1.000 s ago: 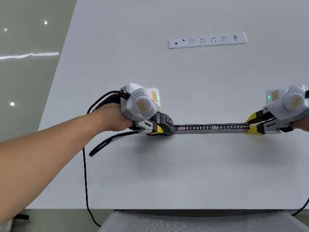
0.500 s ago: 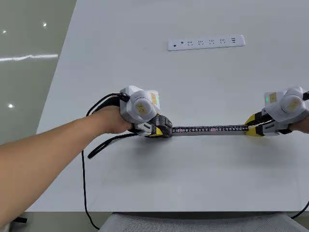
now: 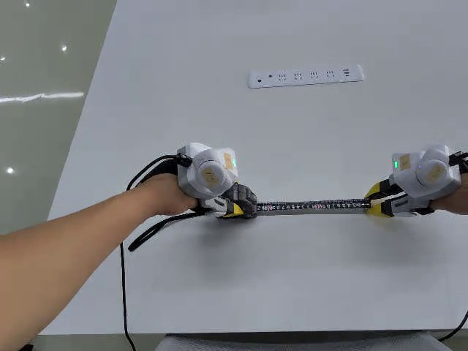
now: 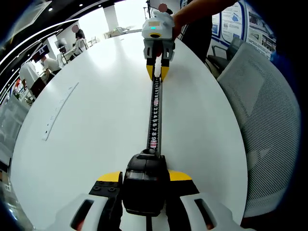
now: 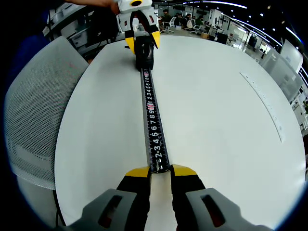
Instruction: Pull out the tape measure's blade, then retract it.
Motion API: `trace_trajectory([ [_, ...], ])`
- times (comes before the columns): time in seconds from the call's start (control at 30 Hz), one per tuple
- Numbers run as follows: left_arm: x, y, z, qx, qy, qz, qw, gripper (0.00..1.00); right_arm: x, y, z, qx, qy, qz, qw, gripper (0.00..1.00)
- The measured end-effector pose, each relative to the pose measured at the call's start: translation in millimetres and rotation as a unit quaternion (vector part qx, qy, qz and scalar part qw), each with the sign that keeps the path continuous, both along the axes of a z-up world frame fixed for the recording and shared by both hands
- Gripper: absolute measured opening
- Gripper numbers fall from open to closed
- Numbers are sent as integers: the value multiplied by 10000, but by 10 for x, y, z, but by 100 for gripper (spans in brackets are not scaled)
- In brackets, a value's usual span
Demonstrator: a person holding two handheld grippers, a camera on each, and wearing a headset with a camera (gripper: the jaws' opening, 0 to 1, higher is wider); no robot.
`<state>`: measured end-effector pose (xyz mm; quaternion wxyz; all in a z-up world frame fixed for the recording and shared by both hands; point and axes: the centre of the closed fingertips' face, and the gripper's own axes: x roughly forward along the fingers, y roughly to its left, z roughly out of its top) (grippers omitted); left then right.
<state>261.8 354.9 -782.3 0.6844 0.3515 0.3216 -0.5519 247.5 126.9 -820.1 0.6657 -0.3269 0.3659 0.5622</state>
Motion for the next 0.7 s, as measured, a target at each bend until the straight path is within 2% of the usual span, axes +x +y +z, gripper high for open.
trace_trajectory([
  [0.13, 10, 9, -5, -1, -31, 166, 9999, 32, 2, 7, 5, -10, -33, -84, 10000, 13],
  [0.17, 10, 7, -7, -22, -29, 199, 9998, 33, -27, 10, -4, 10, 94, -321, 9994, 13],
  [0.27, 26, 38, -25, -23, -25, 414, 9991, 34, -7, 23, 20, 39, -10, -298, 9995, 14],
  [0.33, 38, 40, -11, -104, -23, 533, 9985, 36, 0, 21, 26, 42, -51, -355, 9993, 14],
  [0.43, 47, 55, 29, -224, 11, 729, 9971, 40, 4, 22, 32, 71, -95, -449, 9989, 15],
  [0.5, 49, 83, 38, -208, -1, 807, 9965, 44, 19, 21, 34, 117, -105, -582, 9982, 17],
  [0.7, 29, 143, 125, -382, 15, 1192, 9921, 48, 13, 13, 41, 180, -118, -829, 9963, 22],
])
